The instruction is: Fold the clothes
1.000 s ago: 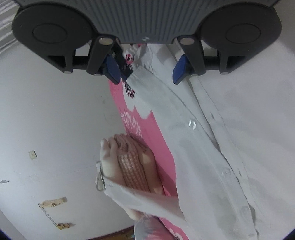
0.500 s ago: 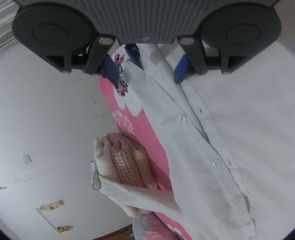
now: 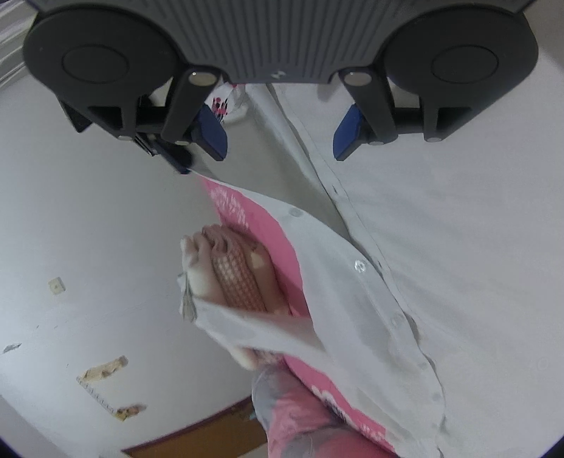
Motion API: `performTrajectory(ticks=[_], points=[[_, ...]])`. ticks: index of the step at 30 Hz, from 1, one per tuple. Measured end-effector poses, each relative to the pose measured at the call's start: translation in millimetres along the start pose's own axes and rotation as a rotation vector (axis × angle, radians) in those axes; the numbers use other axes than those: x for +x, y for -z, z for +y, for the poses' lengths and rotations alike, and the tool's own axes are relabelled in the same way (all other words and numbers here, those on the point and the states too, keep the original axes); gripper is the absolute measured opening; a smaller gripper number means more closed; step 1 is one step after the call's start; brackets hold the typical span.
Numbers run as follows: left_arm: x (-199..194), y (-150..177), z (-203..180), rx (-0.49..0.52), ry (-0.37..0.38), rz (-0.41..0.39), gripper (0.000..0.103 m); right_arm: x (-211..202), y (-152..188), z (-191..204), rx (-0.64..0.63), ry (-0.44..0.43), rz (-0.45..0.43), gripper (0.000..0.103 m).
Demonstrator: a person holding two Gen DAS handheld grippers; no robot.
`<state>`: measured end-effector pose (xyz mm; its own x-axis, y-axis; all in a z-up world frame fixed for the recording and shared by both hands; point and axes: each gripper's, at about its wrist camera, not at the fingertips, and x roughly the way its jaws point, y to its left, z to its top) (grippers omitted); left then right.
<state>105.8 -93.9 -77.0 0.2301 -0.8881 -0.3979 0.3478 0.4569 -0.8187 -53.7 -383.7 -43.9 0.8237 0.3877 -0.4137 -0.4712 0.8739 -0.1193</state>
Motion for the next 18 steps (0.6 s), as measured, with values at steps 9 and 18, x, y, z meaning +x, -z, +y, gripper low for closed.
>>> performTrajectory(ticks=[9,18], points=[[-38,6,18,-0.049,-0.009,-0.068,0.067,11,-7,8,0.406,-0.302,0.011,0.001],[-35,9,11,0.03,-0.077,-0.056,0.067,49,-15,46,0.131,-0.177,0.155,0.006]])
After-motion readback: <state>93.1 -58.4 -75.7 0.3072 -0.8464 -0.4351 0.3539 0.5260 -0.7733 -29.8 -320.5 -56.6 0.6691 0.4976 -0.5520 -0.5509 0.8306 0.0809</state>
